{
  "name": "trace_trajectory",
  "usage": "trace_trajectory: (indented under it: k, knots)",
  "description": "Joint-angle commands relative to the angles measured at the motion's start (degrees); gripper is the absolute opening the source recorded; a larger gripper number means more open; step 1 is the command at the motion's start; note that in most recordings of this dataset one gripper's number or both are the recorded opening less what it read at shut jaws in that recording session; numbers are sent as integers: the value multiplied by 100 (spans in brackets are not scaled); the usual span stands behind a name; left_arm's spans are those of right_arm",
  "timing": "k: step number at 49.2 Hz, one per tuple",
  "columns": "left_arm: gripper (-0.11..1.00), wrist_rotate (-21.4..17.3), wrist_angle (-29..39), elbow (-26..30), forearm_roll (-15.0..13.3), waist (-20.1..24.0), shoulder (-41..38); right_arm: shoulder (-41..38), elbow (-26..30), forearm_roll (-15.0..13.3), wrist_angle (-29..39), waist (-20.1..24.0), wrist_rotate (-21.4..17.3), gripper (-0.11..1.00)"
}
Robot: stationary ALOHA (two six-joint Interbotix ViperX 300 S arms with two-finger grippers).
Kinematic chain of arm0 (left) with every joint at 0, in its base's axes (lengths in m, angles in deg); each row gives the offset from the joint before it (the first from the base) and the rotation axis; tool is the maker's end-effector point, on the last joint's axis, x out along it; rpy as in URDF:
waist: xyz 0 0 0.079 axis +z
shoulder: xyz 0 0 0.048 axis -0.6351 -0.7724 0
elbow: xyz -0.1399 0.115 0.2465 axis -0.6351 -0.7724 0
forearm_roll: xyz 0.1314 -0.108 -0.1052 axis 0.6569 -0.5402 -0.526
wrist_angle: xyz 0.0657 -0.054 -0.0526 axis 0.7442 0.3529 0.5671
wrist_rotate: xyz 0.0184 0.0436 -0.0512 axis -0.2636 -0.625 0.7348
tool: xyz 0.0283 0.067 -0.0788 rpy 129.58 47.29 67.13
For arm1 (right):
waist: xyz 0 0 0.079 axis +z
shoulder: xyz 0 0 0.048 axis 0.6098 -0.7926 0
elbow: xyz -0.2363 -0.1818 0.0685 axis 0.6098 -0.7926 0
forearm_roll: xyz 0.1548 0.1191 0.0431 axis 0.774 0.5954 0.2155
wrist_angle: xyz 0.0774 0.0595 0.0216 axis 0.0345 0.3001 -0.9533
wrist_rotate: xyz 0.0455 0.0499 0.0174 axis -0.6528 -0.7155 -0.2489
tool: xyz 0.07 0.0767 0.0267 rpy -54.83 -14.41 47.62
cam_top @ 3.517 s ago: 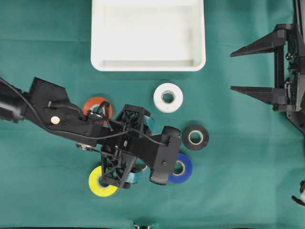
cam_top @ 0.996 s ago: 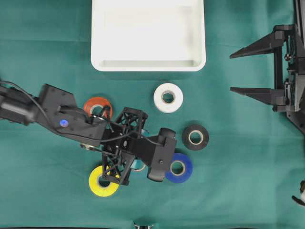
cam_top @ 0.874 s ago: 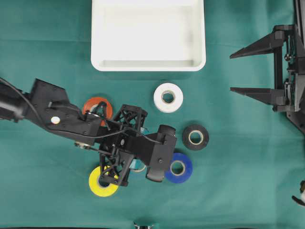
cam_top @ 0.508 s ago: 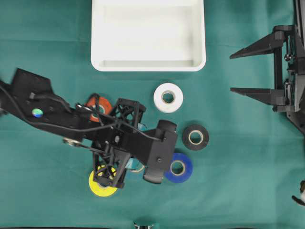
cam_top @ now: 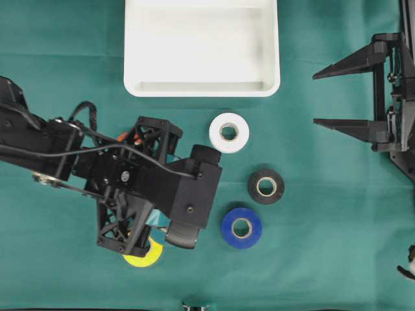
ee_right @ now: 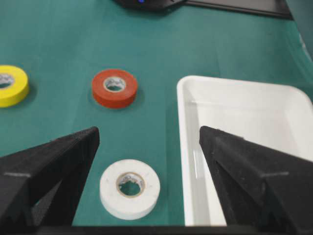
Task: Pick up the tape from a random location and place it into the white case.
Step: 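Lift the teal roll and carry it toward the white tray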
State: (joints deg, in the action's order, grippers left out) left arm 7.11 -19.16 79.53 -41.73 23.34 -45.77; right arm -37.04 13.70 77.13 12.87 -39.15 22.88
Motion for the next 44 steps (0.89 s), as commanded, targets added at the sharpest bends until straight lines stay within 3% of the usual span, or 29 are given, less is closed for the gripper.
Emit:
trace_trajectory:
  k: [1,44]
  knots:
    - [20,9,149,272,9,-18,202,-35,167,0,-26,-9,-9,91]
    - [20,9,202,281,18,-18,211,-35,193,0,70,0,-9,91]
